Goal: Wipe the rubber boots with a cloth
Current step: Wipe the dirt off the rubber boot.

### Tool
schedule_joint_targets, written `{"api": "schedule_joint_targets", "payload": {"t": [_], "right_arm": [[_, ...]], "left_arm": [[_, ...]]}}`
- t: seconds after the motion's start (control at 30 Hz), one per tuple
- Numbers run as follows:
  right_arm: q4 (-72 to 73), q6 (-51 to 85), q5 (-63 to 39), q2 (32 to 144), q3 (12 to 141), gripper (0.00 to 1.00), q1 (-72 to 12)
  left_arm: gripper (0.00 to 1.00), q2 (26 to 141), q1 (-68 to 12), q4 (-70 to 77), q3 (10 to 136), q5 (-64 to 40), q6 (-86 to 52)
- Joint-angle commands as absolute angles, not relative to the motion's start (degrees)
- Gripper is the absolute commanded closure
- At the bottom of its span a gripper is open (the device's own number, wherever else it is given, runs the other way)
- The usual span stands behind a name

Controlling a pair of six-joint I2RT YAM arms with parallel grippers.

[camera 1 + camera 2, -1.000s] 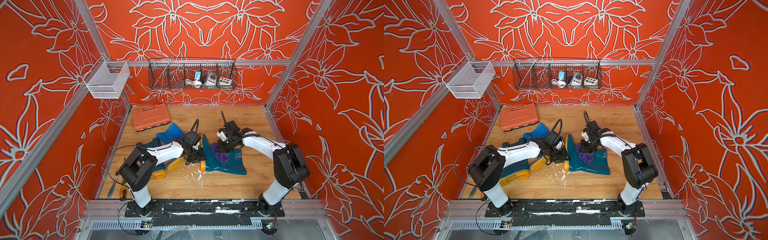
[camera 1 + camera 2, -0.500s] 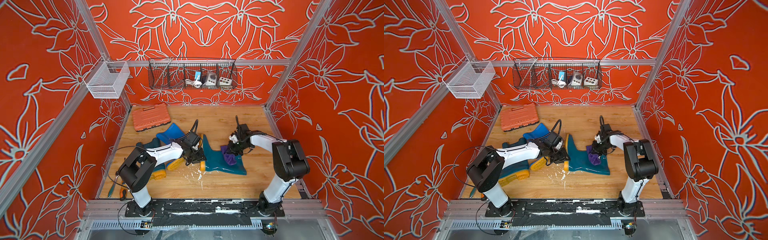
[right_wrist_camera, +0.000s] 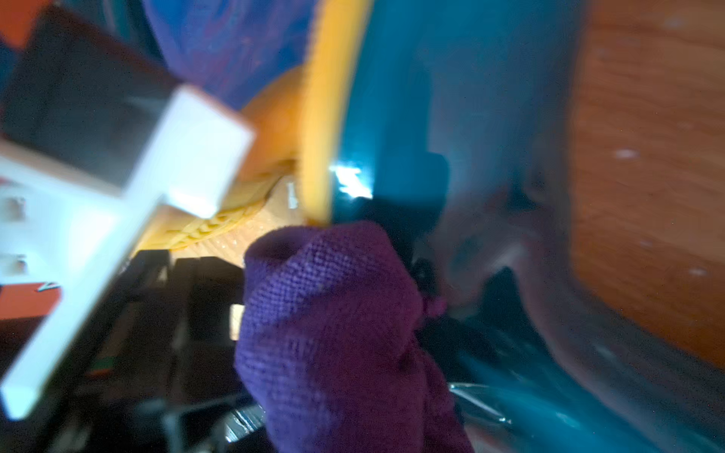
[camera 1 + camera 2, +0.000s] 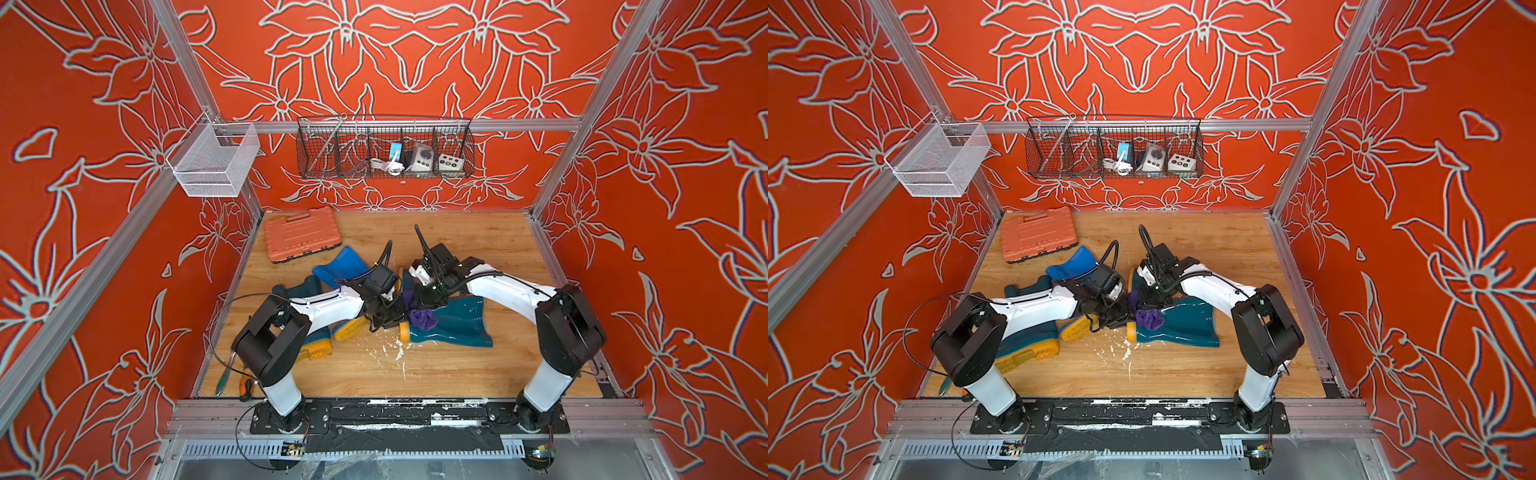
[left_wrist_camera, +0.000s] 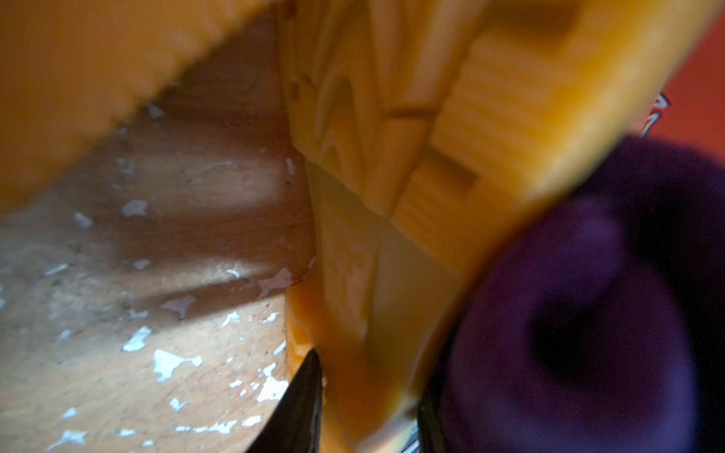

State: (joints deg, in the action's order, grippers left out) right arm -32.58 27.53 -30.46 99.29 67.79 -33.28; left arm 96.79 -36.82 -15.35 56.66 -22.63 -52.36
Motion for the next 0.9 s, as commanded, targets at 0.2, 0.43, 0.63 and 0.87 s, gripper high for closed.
{"api": "schedule_joint_targets", "payload": {"t": [0.2,0.43,0.63,0.87], "right_arm": [[-39.13,21.95,-28.96,93.41,58.21,1.0,-9.93],[-33.85,28.65,-25.6,89.06,61.35,1.0,-31.36],[-35.23,27.79,-23.98,94.84,62.15,1.0,-37.26],[-37.6,24.43,-25.82,86.76,50.73,1.0,-12.13]], "left_arm": [[0.65,96.7,-35.52,-16.53,57.79,-21.41,-53.1],[0.58,95.44,-34.9,-17.5,58.36,-21.07,-51.84],[0.66,95.56,-33.84,-17.06,56.98,-21.53,-53.13],[0.7,93.96,-33.13,-14.92,54.56,-21.97,-54.77]]}}
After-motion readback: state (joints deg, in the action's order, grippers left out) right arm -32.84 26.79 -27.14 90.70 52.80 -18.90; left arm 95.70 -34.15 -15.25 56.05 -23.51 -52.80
